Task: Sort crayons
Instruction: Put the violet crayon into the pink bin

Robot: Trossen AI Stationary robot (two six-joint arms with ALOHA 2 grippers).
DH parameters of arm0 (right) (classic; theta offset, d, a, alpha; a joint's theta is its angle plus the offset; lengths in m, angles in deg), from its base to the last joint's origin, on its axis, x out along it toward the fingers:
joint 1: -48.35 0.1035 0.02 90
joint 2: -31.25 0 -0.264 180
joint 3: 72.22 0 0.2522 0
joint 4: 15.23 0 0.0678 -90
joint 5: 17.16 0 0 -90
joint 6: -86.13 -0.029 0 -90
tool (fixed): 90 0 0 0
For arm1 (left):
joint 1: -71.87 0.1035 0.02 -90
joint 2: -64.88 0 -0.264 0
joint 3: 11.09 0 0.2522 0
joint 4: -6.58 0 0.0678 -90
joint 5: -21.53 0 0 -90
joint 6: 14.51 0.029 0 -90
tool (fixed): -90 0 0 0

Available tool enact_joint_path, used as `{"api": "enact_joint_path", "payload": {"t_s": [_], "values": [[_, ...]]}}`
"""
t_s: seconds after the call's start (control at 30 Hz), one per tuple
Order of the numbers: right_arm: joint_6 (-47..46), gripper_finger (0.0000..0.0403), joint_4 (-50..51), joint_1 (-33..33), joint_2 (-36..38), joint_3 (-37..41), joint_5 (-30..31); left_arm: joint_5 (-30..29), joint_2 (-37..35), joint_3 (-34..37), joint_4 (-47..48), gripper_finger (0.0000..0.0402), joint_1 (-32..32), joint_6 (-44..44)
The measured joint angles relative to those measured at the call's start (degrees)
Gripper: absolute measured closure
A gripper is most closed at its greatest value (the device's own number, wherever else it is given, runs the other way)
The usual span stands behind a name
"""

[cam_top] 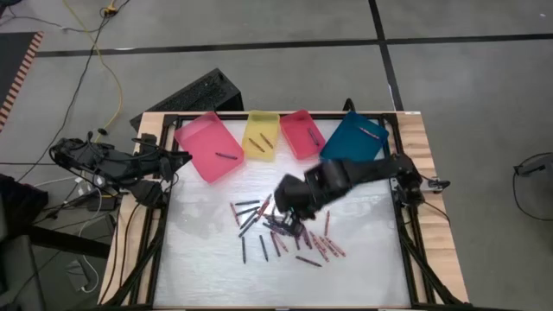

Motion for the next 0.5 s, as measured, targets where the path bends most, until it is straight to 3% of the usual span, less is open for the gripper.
{"api": "enact_joint_path", "payload": {"t_s": [0.3, 0.5], "values": [[-16.44, 0.0354, -0.04, 8.83, -0.13, 0.38, 2.92, 1.21, -0.02, 0.00, 0.02, 0.0236, -0.02, -0.99], [-21.50, 0.0354, -0.38, 12.35, -0.24, 8.14, 2.93, 1.14, -0.02, 0.00, 0.05, 0.0236, 0.00, -0.75]]}}
